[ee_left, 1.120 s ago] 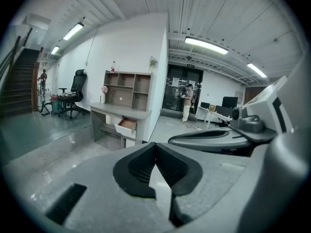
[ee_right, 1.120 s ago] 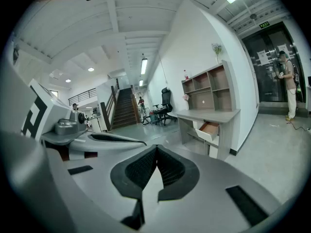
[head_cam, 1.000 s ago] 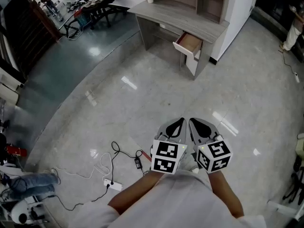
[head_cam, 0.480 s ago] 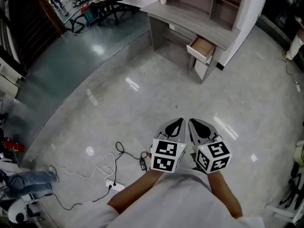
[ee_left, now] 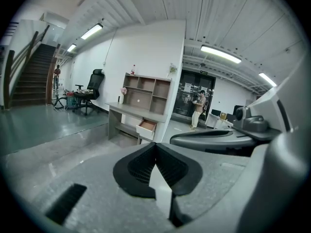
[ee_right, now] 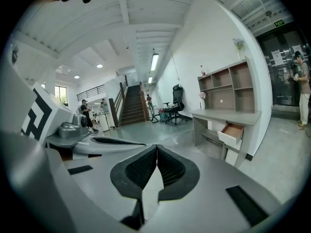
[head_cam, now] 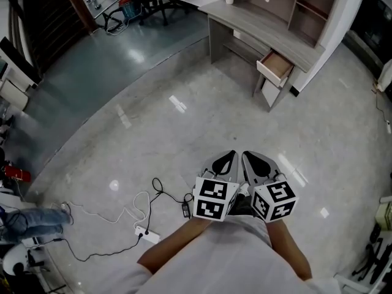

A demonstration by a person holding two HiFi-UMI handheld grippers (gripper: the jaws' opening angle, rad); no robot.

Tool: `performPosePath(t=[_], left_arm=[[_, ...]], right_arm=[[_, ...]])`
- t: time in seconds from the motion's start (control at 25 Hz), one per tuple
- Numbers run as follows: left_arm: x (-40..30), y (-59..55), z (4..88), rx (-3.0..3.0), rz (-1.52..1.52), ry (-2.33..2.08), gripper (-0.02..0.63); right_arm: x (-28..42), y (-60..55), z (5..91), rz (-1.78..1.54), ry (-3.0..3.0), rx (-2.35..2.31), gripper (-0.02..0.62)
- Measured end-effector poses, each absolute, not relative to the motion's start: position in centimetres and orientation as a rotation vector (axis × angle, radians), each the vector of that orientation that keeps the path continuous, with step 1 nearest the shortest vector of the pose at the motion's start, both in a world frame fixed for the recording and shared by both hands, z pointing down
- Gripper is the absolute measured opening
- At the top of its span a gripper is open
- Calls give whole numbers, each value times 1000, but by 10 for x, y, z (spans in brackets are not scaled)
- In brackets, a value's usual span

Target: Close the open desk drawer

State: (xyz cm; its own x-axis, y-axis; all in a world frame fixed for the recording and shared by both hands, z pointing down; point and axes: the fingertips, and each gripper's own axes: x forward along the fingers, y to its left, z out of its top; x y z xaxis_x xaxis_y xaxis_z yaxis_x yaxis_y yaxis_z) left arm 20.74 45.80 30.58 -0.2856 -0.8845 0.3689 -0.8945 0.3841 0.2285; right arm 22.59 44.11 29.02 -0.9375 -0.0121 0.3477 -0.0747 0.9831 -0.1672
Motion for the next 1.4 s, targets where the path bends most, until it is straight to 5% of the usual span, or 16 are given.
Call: performPosePath(t=[1.4], left_arm=[[61, 245, 313, 1469, 179, -2213, 2]], right_arm=[[76, 221, 301, 432, -2786, 7, 2]])
